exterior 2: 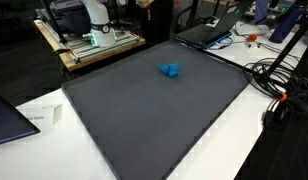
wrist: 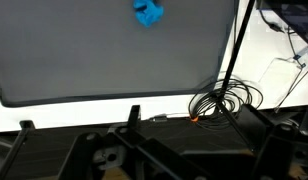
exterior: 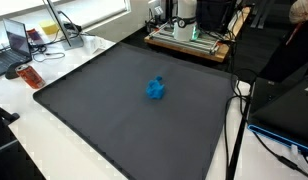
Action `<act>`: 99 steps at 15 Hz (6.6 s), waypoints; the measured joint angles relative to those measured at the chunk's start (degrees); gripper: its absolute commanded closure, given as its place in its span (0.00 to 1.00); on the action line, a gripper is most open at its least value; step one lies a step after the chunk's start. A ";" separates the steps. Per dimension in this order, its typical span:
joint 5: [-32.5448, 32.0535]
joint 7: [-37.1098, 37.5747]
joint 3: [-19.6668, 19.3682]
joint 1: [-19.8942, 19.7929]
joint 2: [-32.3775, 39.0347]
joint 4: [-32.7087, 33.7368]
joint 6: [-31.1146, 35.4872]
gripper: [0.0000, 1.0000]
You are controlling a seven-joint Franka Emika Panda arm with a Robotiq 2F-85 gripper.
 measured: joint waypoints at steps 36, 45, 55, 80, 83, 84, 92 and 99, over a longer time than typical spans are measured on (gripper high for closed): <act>-18.24 27.53 4.23 0.96 17.78 -26.73 39.68 0.00; -14.06 23.62 6.22 3.64 24.14 -13.93 20.53 0.00; -14.13 23.35 6.56 5.20 26.64 -11.73 11.39 0.00; -27.75 35.60 3.20 17.71 46.58 6.80 5.11 0.00; -30.03 40.45 2.62 20.01 48.37 8.33 4.90 0.00; -30.77 42.14 2.47 20.82 48.93 8.81 4.62 0.00; -34.59 55.16 2.40 26.34 50.35 9.48 3.73 0.00; -40.48 58.03 2.73 27.09 47.35 3.72 5.59 0.00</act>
